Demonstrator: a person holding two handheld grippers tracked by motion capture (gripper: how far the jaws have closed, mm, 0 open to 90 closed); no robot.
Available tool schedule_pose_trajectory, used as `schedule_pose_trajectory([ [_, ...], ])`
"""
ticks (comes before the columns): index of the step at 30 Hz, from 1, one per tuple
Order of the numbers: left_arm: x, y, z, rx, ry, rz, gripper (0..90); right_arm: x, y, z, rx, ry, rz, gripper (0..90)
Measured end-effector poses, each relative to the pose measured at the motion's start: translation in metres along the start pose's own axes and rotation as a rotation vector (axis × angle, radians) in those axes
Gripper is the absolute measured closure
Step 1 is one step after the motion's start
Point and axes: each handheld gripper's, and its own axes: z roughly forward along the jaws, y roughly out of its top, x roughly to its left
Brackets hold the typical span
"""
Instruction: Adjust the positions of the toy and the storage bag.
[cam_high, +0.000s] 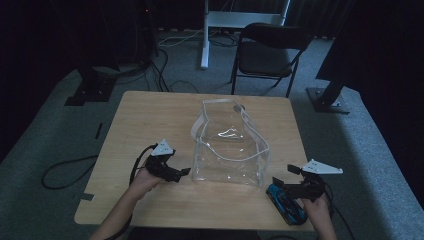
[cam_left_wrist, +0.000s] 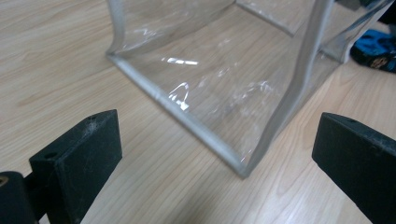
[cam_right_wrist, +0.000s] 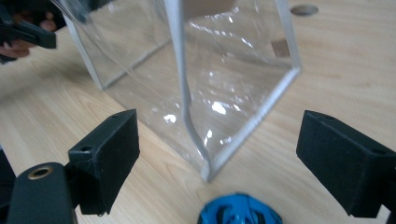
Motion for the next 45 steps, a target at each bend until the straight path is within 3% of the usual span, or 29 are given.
schedule_pose_trajectory([
  [8, 0.015, -0.024, -0.016, -0.015, 0.063, -0.071, 2.2, -0.002, -0.02, 0.005, 0.081, -0.035, 0.025, 12.4],
  [10, 0.018, -0.03, -0.02, -0.018, 0.076, -0.083, 2.2, 0.0, -0.024, 0.006, 0.095, -0.073, 0.019, 12.0],
  [14, 0.022, -0.038, -0.026, -0.022, 0.1, -0.102, 2.2, -0.001, -0.03, 0.008, 0.129, -0.069, 0.032, 11.8],
  [15, 0.025, -0.042, -0.03, -0.026, 0.123, -0.111, 2.2, -0.001, -0.032, 0.009, 0.139, -0.066, 0.032, 11.7],
  [23, 0.033, -0.056, -0.044, -0.031, 0.191, -0.143, 2.2, -0.002, -0.042, 0.017, 0.241, -0.102, 0.033, 11.7],
  [30, 0.039, -0.072, -0.052, -0.013, 0.223, -0.176, 2.2, -0.001, -0.05, 0.016, 0.28, -0.112, 0.051, 11.7],
  [38, 0.042, -0.086, -0.06, 0.004, 0.249, -0.201, 2.2, 0.0, -0.054, 0.023, 0.355, -0.17, 0.047, 11.8],
  [45, 0.047, -0.098, -0.071, 0.033, 0.314, -0.23, 2.2, 0.001, -0.056, 0.024, 0.392, -0.182, 0.047, 11.9],
])
